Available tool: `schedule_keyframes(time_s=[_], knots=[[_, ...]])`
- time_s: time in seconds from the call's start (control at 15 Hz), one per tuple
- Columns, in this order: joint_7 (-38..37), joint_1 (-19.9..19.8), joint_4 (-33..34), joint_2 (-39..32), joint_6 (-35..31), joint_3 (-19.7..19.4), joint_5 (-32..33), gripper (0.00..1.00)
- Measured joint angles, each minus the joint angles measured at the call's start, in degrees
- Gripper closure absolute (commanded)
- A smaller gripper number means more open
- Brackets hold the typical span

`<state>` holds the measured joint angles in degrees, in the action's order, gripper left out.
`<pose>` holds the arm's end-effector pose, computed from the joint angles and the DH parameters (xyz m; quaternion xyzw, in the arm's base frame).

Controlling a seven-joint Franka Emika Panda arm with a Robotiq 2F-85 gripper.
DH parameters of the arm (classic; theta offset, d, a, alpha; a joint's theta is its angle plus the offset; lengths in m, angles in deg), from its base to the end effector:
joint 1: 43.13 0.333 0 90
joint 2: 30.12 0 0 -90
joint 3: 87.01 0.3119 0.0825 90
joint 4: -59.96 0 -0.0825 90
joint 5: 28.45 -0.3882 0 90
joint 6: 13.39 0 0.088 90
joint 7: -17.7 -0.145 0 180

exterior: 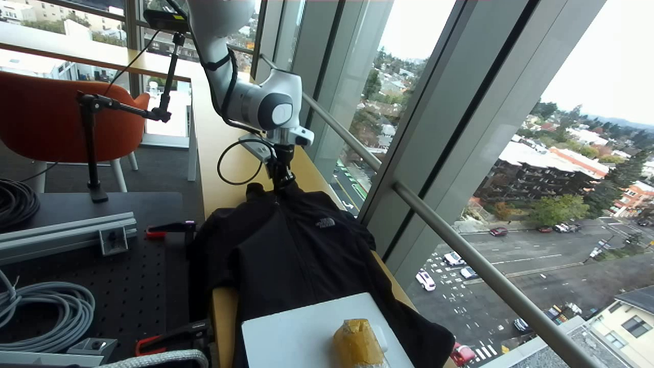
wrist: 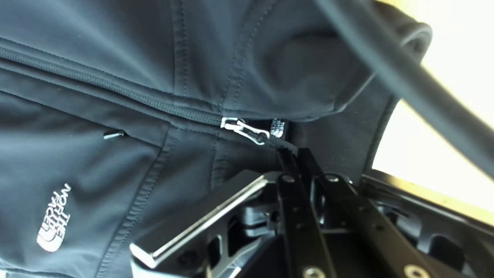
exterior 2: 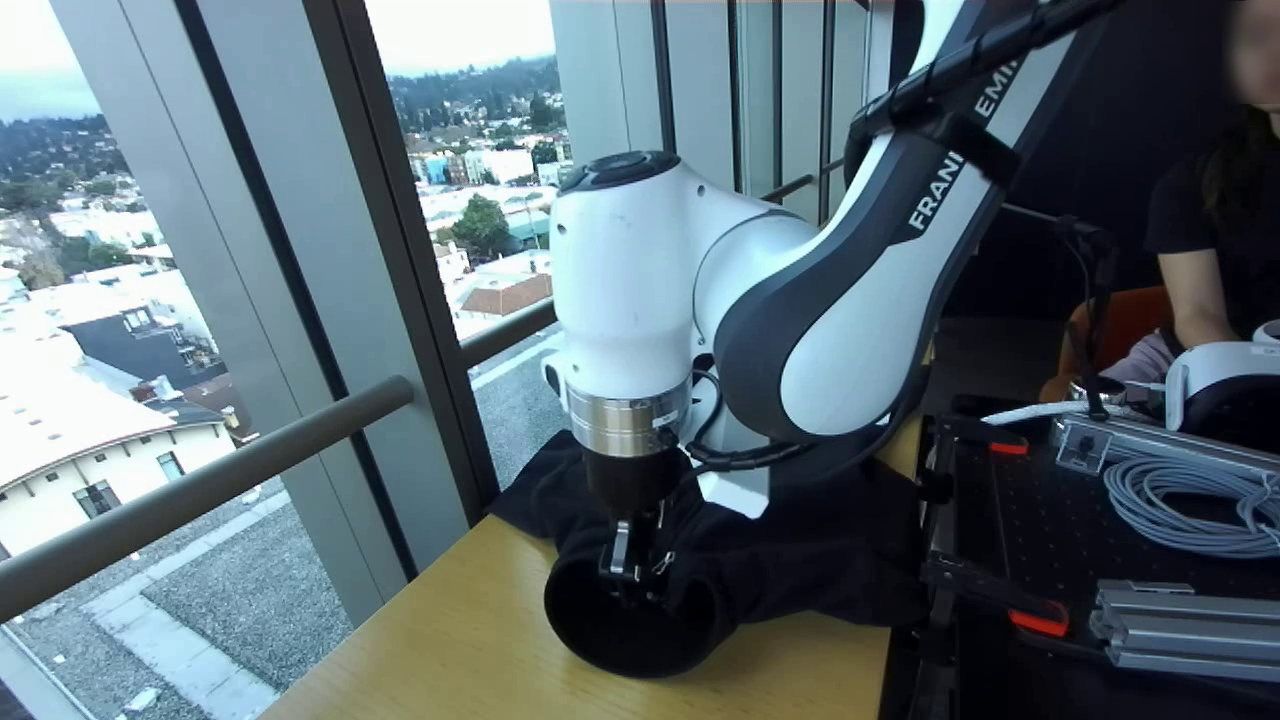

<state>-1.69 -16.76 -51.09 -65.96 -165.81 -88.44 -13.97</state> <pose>0.5719 0.2688 0.1215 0.9836 0.1592 0.0705 0.0477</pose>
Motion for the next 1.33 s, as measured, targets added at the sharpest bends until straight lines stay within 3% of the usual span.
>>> schedule_keyframes(time_s=[0.6,0.67,0.8,1.33], knots=[[-0.03,4.23,1.87,-0.04,2.17,0.26,2.02,0.98],[-0.03,4.37,2.01,-0.04,2.5,0.27,2.41,0.68],[-0.03,4.37,2.0,-0.03,2.54,0.27,3.08,0.62],[0.0,4.1,-1.01,6.39,2.24,0.71,3.32,0.03]])
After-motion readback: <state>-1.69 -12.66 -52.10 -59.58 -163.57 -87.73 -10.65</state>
